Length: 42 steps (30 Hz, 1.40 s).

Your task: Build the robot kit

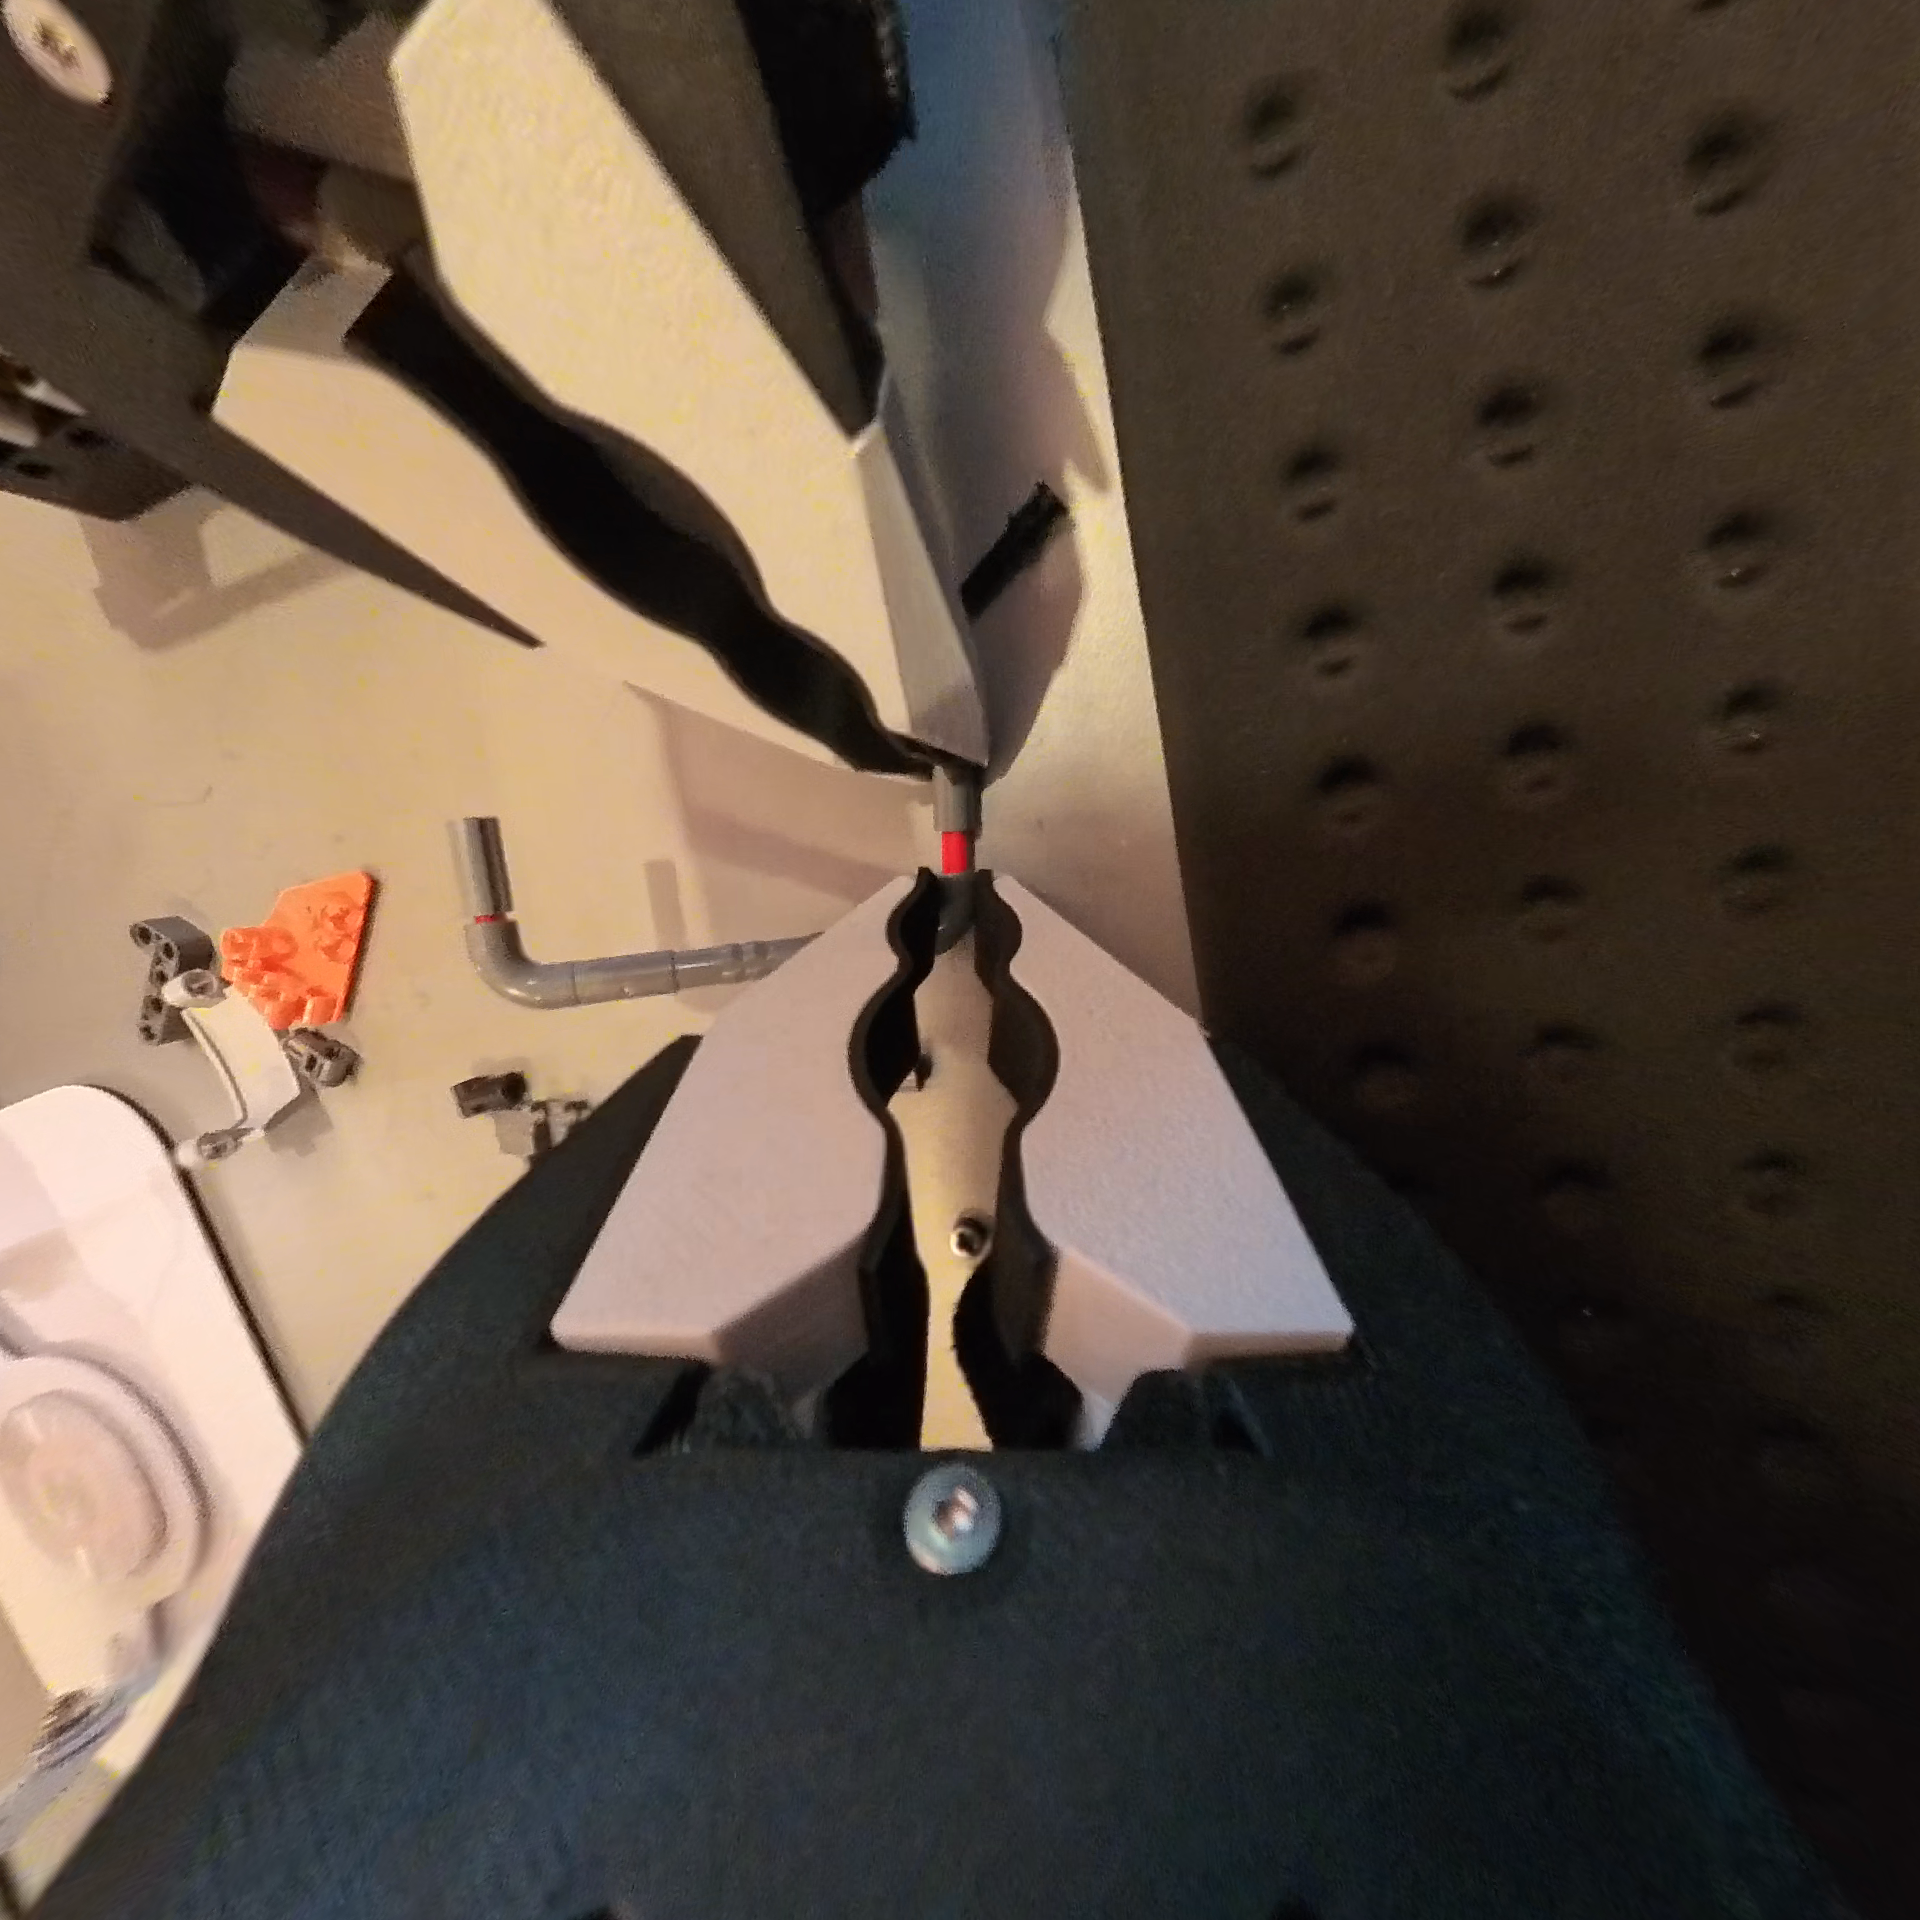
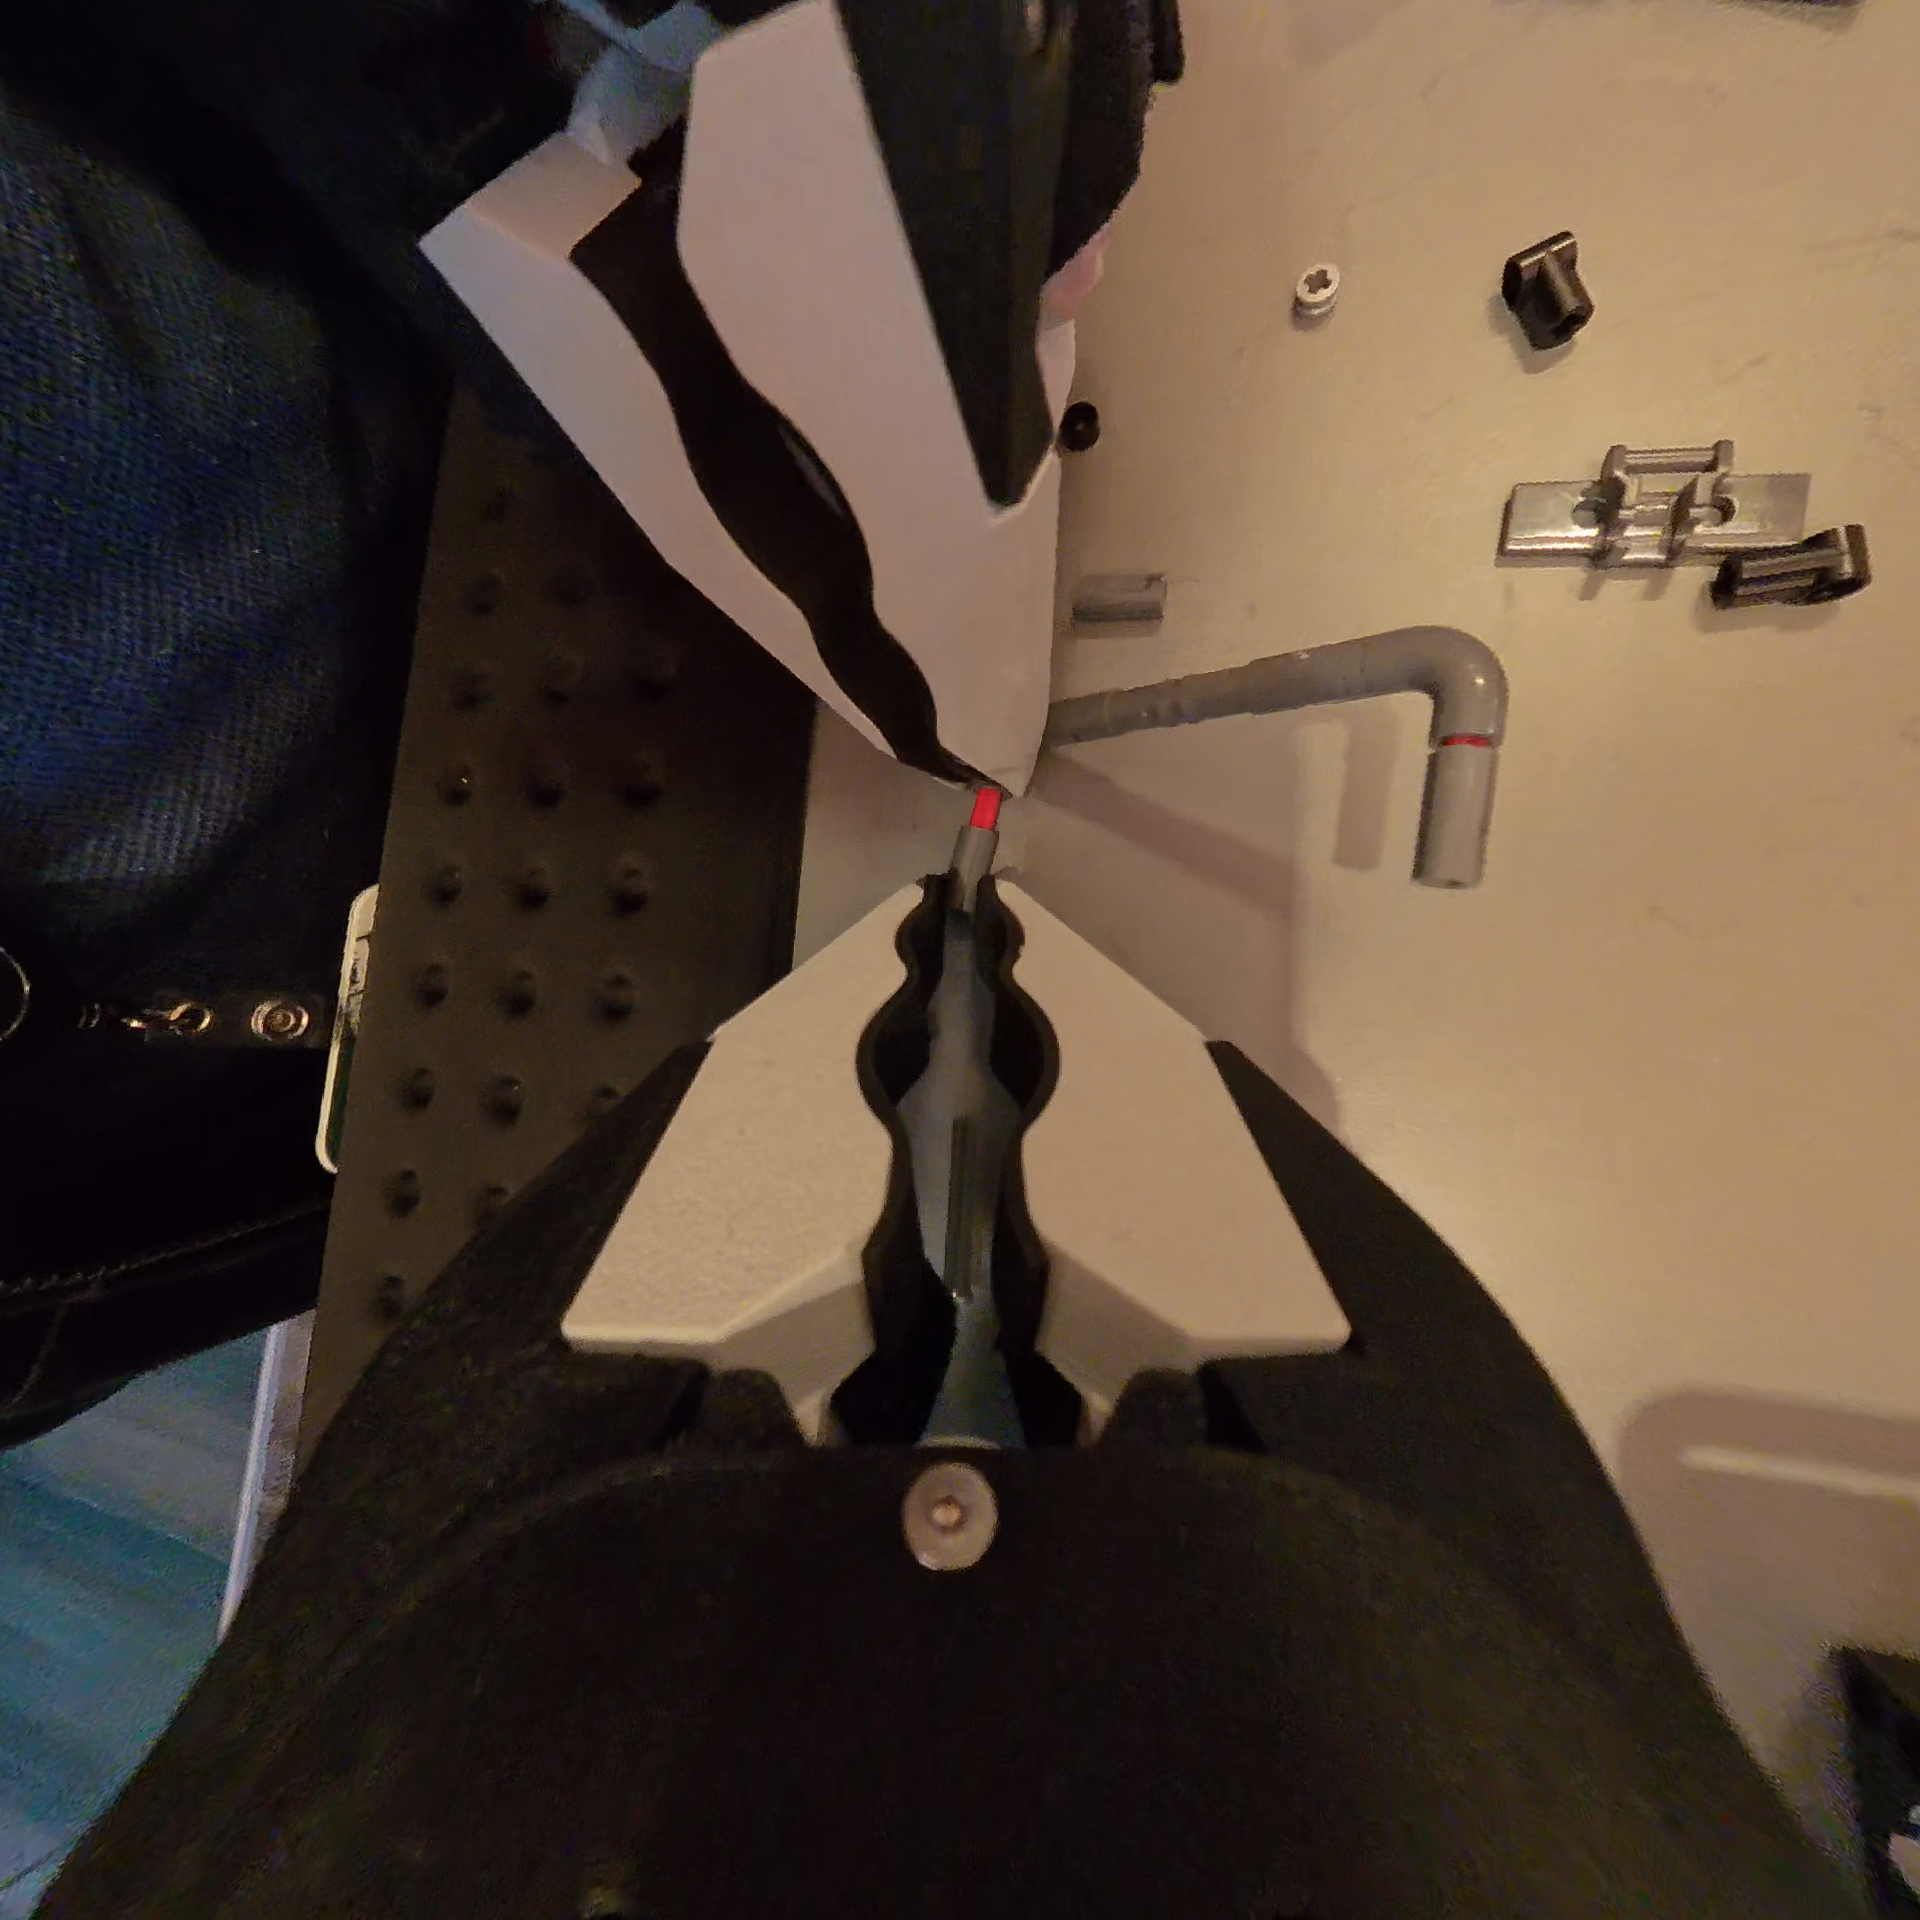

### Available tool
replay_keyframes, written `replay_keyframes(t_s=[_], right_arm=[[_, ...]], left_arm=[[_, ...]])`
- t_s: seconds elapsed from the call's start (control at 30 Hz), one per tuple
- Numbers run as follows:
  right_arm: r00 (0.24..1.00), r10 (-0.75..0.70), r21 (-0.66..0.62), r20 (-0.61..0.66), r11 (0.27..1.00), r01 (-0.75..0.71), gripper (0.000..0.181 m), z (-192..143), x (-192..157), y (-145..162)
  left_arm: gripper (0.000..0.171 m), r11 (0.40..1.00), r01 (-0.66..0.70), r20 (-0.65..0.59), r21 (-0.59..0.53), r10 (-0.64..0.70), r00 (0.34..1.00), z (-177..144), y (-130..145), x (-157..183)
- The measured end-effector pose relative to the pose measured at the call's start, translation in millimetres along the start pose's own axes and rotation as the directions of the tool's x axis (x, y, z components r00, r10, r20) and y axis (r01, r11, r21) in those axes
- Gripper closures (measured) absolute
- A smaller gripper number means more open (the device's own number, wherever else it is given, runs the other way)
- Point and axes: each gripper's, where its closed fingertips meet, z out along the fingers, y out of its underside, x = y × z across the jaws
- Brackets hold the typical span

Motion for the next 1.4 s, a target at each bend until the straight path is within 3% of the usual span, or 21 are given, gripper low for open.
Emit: replay_keyframes(t_s=[0.5,0.67,0.9,1.13,1.4], right_arm=[[0.998,0.006,0.017,-0.057,1.0,-0.005,0.178,2,2,-3],[0.994,0.046,0.081,-0.099,0.996,-0.038,0.177,-6,1,-6],[0.967,0.176,0.261,-0.182,0.957,-0.125,0.158,-38,2,-13],[0.898,0.225,0.358,-0.377,0.93,-0.083,0.145,-75,2,-11],[0.721,0.118,0.243,-0.683,0.967,0.072,0.13,-95,11,-15]], left_arm=[[0.167,0.995,0.078,-0.039,0.054,-0.076,0.996,1,-2,0],[0.166,0.985,0.152,-0.032,0.077,-0.15,0.988,1,-3,-4],[0.166,0.929,0.282,-0.047,0.24,-0.279,0.959,-13,-33,-22],[0.166,0.829,0.416,-0.103,0.374,-0.409,0.907,-21,-66,-41],[0.166,0.605,0.64,-0.302,0.474,-0.571,0.764,-33,-92,-62]])
